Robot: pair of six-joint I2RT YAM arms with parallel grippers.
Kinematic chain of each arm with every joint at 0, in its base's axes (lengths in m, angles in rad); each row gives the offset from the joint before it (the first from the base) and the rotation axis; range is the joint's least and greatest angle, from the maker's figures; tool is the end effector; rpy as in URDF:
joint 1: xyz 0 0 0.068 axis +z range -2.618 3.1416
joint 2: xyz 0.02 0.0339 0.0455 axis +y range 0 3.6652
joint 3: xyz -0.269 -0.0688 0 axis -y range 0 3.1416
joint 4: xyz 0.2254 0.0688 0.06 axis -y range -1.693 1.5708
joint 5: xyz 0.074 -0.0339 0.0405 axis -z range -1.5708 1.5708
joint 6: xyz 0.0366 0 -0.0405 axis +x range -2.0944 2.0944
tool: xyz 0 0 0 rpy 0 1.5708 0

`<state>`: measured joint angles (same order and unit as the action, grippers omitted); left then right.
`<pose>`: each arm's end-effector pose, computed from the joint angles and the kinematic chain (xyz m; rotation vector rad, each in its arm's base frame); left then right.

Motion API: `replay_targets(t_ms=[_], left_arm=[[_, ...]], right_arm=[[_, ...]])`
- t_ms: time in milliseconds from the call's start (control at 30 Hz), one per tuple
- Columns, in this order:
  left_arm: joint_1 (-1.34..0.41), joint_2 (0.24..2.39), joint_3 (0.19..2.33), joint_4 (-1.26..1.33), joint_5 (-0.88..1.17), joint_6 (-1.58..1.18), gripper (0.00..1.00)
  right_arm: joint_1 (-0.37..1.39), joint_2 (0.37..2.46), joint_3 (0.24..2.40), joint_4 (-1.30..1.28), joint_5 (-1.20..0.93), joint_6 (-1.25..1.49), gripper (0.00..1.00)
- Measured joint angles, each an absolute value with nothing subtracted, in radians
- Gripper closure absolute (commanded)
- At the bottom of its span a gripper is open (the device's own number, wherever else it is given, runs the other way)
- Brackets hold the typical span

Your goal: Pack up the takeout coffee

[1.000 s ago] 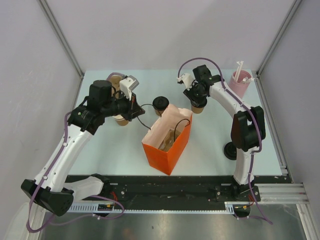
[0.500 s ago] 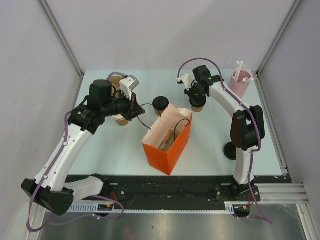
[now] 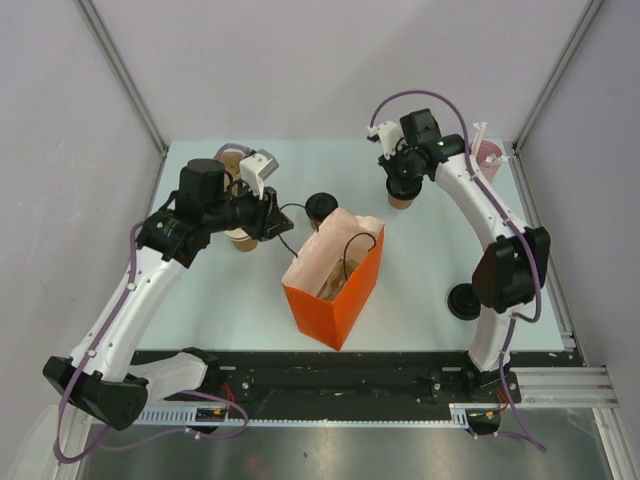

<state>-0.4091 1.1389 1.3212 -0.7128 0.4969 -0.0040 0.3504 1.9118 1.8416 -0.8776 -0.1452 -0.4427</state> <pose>0.1855 -0.0994 0.4039 0.7216 1.9964 -0.7684 0.3770 0.1434 0.3215 -1.0234 2.2920 0.1450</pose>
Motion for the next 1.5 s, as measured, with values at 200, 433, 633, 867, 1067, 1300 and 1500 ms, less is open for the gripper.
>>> replay_targets(t_ms=[200,433,633,867,1067,1300,1500], left_arm=[[-0.410,1.138,1.320,-0.713,0.498,-0.009,0.48],[-0.434,1.120,1.275,-0.715,0.508,-0.009,0.43],[-0.451,1.101,1.255,-0.717,0.533,-0.027,0.41],[-0.482,1.094,1.206,-0.709,0.557,-0.039,0.41],[-0.510,1.098,1.169,-0.703,0.562,-0.055,0.55],[-0.525,1.108,1.165,-0.686,0.563,-0.070,1.00],[-0.532,1.119,1.164,-0.670,0.561,-0.071,0.99]], right_arm=[[0.400,1.738,2.002,-0.968,-0.105,-0.368,1.00],[0.584,1.591,2.220,-1.080,-0.083,-0.314,1.00],[0.787,1.599,2.350,-1.230,-0.071,-0.261,1.00],[0.886,1.629,2.348,-1.328,-0.076,-0.196,1.00],[0.913,1.636,2.299,-1.335,-0.107,-0.181,1.00],[0.905,1.669,2.202,-1.339,-0.154,-0.175,1.00],[0.867,1.703,2.112,-1.342,-0.205,-0.193,1.00]])
